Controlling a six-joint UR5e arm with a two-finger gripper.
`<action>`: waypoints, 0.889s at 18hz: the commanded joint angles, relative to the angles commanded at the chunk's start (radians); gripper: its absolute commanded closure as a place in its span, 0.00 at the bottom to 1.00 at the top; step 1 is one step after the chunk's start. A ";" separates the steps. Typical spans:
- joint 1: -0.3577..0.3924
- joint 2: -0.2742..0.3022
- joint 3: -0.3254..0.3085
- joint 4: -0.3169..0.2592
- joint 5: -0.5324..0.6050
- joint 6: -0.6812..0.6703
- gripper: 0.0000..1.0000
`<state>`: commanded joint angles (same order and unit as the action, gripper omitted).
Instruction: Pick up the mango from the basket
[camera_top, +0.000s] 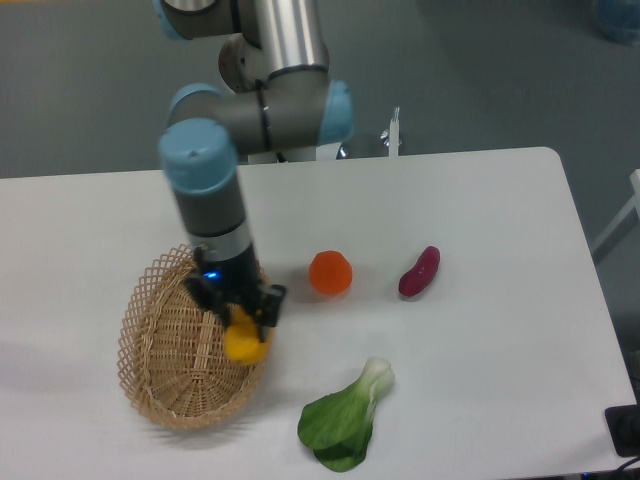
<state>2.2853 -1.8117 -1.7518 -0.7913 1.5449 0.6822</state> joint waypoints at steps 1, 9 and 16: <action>0.026 0.002 0.000 -0.015 -0.015 0.040 0.48; 0.178 0.025 0.005 -0.101 -0.057 0.293 0.48; 0.183 0.025 0.012 -0.106 -0.057 0.310 0.48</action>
